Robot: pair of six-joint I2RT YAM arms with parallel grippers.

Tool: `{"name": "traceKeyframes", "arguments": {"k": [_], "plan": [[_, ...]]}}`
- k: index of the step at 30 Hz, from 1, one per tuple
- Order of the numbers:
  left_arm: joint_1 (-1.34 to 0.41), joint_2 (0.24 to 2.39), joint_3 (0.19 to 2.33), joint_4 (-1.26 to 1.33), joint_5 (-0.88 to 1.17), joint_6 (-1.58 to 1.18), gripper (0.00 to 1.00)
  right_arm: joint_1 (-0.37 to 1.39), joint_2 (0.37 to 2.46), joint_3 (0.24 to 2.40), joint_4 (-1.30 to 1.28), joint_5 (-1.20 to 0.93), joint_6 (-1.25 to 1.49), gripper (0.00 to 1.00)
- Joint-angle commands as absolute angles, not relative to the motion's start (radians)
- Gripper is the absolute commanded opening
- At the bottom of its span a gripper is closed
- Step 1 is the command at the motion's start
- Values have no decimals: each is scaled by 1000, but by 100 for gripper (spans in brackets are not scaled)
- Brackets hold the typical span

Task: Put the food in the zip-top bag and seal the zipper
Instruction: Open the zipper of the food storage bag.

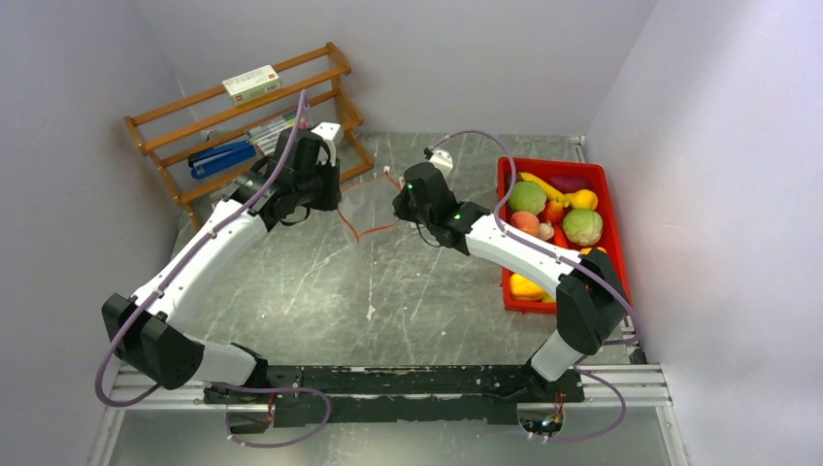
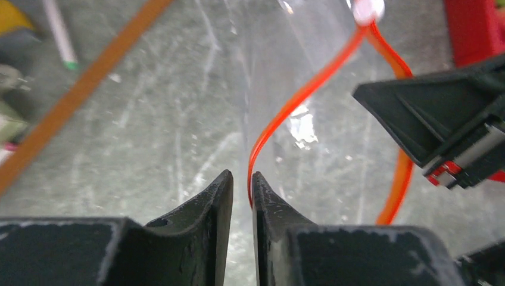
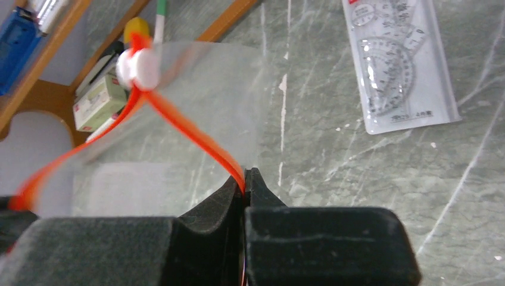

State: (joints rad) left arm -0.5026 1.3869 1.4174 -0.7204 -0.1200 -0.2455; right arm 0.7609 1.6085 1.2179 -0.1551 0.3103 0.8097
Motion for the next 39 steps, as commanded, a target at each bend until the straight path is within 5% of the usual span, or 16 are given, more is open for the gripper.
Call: {"name": "traceKeyframes", "arguments": {"k": [1,12,18,34,37,39], "plan": [[-494,1341,1329,-616,99,-336,25,770,1590,1238,-93,278,838,0],[-495,1283,1123,-399,386,-406,65,799,1656,1302,-140,295,880,0],[-495,1340,1108,-381,264,-394,69,803,1650,1288,-123,294,885,0],[-497,1467,1127,-302,188,-405,52,804,1662,1259,-62,250,879,0],[-497,1450,1157,-360,105,-402,13,801,1672,1274,-96,280,854,0],[-497,1410,1190,-424,-10,-385,7,797,1674,1291,-159,346,821,0]]}}
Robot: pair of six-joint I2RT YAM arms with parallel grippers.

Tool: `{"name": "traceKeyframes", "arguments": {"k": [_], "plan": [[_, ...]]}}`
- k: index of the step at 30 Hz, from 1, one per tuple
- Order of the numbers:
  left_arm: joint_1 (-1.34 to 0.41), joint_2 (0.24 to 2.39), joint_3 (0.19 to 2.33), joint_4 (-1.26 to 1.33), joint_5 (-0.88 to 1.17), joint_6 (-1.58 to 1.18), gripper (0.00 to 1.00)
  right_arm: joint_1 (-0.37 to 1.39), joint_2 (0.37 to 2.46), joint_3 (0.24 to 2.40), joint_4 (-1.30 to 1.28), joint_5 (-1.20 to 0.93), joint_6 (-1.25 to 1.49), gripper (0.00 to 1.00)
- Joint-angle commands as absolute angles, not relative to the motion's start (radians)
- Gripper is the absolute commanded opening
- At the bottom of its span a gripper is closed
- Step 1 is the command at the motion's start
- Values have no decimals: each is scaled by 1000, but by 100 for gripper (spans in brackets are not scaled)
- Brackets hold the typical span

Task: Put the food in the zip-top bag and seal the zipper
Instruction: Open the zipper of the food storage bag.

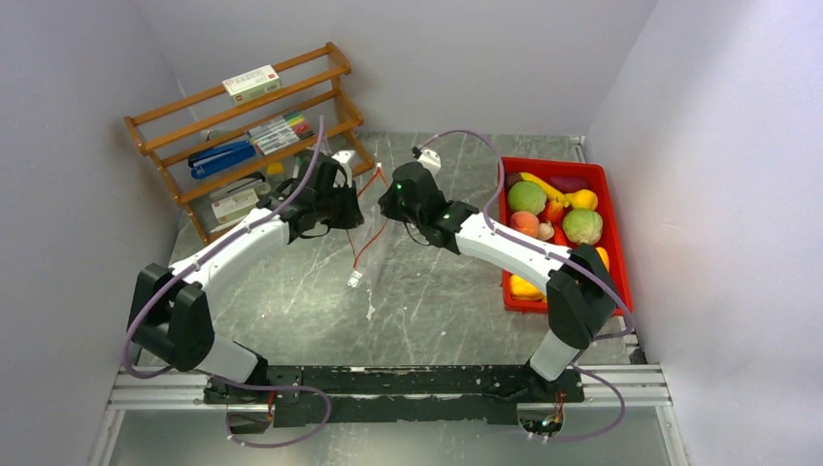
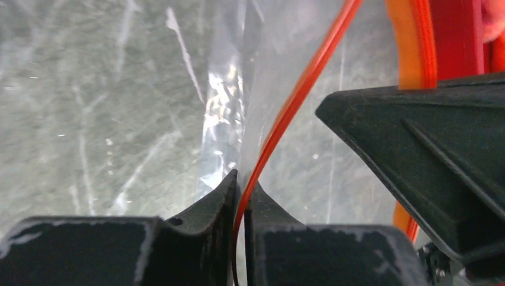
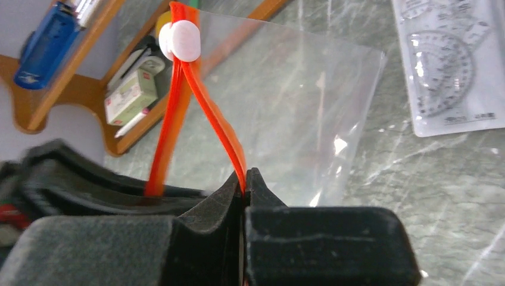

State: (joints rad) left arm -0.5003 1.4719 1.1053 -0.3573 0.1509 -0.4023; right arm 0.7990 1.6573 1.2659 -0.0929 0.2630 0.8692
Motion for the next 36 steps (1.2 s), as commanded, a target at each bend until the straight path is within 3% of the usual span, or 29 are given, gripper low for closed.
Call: {"name": "traceKeyframes", "arguments": {"k": [1,7,17,22,31,36], "plan": [[-497,1384,1209,-445,-79,-379,7,790,1667,1291,-190,409,803,0],[-496,1279,1276,-538,-358,-297,7,701,1608,1200,-221,461,791,0],[-497,1277,1235,-502,-365,-295,7,695,1626,1173,-150,318,796,0],[-468,1283,1238,-557,-558,-230,7,634,1611,1196,-234,374,742,0],[-459,1239,1167,-444,-279,-287,7,609,1537,1107,0,26,798,0],[-522,1305,1224,-459,-350,-259,7,627,1592,1136,58,-93,827,13]]}}
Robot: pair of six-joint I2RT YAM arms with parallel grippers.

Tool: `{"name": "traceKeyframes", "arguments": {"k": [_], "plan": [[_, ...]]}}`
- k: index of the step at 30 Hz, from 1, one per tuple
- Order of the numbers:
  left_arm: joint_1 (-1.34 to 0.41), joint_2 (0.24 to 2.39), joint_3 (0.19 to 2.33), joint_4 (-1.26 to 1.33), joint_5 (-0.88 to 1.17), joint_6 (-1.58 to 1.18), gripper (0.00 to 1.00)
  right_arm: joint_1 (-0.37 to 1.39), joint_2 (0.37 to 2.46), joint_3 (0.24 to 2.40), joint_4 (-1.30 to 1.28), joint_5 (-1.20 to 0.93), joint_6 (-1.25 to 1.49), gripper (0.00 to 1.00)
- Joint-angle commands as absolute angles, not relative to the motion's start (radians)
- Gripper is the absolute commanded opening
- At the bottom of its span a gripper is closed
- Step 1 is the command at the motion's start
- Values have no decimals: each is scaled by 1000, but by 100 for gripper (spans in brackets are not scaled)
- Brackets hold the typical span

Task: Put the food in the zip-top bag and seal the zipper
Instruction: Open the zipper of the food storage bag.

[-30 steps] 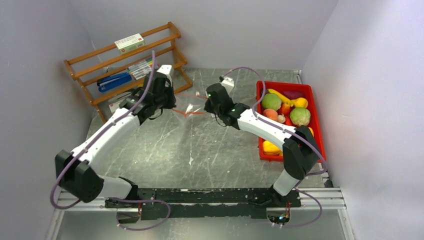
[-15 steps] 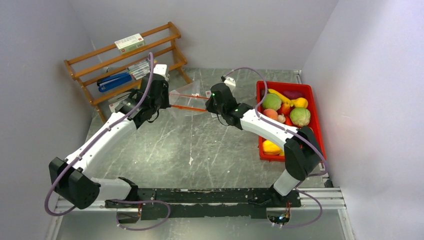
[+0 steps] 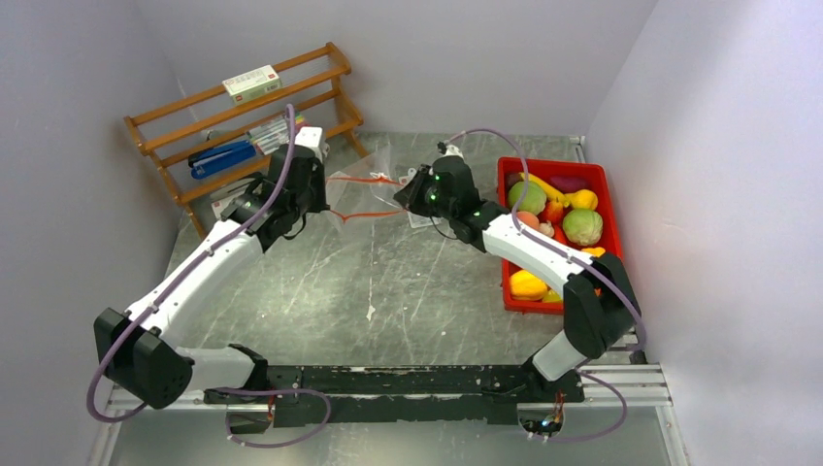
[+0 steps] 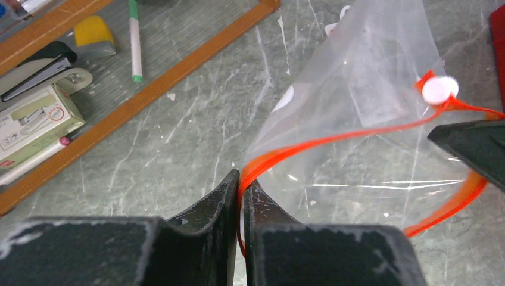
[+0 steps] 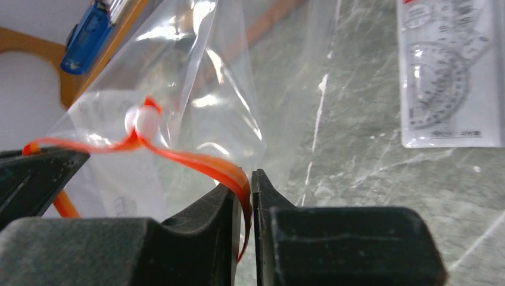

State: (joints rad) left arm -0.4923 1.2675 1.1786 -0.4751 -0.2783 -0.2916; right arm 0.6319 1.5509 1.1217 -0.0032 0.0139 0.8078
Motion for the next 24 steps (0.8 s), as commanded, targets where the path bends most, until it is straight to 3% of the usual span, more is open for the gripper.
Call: {"name": "traceKeyframes", "arguments": {"k": [1,6,24], "plan": [[-531,1328,1246,-472,-363,-251,7,632,1603,1137,79,-112,831,14],[-572,1399,1330,-523,-424,-226,7,638,1632,1154,112,-160,853,26],[-611,1471,1387,-569,-564,-242,7,639,1591,1166,143,-210,873,50]]}}
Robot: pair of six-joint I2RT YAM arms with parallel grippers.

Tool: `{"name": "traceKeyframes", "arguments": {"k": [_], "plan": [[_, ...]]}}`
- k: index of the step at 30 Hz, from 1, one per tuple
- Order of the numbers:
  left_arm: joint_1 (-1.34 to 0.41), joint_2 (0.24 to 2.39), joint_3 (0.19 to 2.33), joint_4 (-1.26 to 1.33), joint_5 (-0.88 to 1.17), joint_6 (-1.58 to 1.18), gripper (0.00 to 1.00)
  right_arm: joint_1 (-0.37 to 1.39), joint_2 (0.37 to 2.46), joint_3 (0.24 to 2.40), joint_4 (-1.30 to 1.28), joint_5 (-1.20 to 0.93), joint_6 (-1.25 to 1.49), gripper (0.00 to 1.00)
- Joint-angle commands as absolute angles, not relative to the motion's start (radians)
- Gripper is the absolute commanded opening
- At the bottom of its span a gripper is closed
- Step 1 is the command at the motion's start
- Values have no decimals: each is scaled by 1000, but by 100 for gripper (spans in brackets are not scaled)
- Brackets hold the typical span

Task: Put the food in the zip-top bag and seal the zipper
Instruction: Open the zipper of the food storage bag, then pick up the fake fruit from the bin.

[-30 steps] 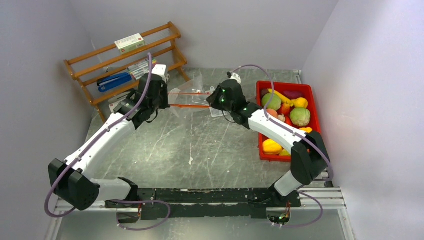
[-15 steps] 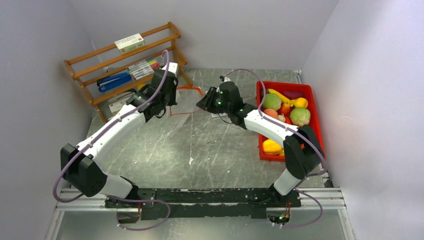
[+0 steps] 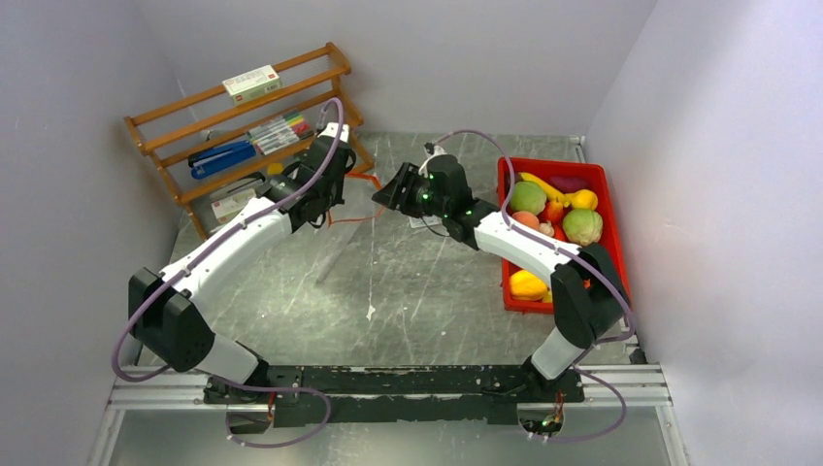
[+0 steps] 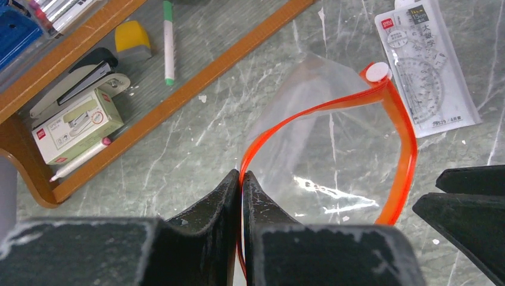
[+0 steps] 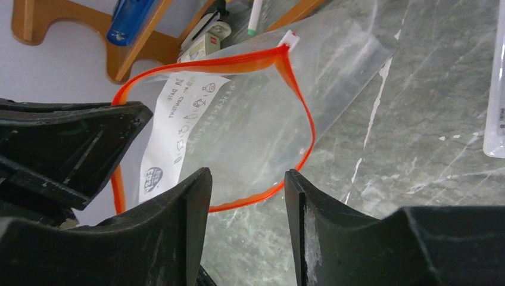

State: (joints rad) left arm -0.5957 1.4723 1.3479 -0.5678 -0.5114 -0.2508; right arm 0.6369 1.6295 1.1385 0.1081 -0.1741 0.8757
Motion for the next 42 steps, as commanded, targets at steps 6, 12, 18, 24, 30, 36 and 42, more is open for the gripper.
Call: {"name": "traceKeyframes", "arguments": {"k": [6,12,18,24,30,36,42], "plan": [[-617,1438,1360,-544,-579,-232,7,630,1531,1150,130,-212,813,63],[-617,1368,1290,-479,-561,-212,7,613,1441,1163,-36,-29,700,73],[-618,1303,1203,-418,-538,-171,7,595,1388,1202,-258,195,635,100],[-618,1260,1169,-415,-538,-164,7,552,1336,1188,-402,407,570,100],[-620,1239,1164,-435,-507,-162,7,439,1296,1177,-472,477,489,100],[-619,1216,1132,-417,-477,-168,7,275,1282,1116,-454,440,391,84],[-622,1222,1131,-410,-426,-171,7,158,1306,1061,-411,384,371,68]]}}
